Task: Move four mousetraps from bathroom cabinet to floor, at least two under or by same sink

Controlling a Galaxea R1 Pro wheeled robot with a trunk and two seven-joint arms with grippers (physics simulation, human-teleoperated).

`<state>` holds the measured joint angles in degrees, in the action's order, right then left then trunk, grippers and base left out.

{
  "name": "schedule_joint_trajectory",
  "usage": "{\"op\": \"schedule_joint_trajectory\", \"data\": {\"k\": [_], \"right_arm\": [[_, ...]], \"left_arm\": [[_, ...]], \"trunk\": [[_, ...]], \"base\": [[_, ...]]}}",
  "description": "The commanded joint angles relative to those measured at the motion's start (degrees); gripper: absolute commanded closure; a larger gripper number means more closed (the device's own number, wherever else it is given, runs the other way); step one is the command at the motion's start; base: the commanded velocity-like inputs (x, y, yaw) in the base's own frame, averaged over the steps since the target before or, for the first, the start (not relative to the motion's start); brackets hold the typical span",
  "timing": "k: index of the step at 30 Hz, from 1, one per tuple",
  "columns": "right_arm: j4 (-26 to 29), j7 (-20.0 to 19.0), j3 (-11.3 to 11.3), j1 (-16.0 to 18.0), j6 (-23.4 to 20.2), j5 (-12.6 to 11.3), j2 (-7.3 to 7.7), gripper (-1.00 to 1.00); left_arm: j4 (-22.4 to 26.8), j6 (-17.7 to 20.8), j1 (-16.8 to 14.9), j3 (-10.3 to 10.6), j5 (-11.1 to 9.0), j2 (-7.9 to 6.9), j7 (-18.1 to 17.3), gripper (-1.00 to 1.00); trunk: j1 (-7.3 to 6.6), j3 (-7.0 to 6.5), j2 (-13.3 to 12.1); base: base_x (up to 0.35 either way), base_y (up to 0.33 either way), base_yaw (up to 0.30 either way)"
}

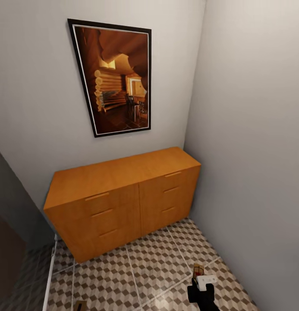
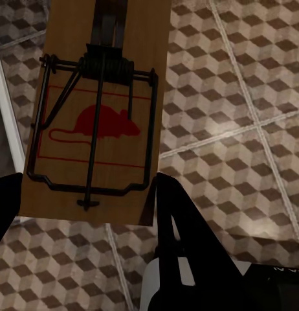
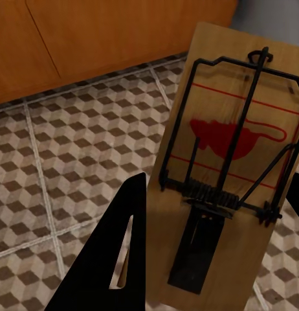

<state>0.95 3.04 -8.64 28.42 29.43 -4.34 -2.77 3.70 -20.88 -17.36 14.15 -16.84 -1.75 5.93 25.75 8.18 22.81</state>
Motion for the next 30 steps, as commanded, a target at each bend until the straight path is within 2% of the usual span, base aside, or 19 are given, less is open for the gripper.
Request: {"op": "schedule_joint_trajectory", "data": {"k": [1,30], "right_arm": [[-0.1,-0.1,-0.5,0.1,0.2,-0.6,-0.01,1.00],[-0.1,0.0,-0.5,0.1,0.2,-0.6,0.04,1.00]], "left_arm": [[0.0,-0.1,0.0,0.5,-0.2,-0.01,0.3,1.00],[0.0,-0.1,0.0,0.5,-0.2,-0.01,0.3,1.00]], "trunk": [[0.03,0.02,0.1],[0.03,-2.55,0.1]], "base": [[0.000,0.000,0.000],[0.000,0.000,0.000]]}}
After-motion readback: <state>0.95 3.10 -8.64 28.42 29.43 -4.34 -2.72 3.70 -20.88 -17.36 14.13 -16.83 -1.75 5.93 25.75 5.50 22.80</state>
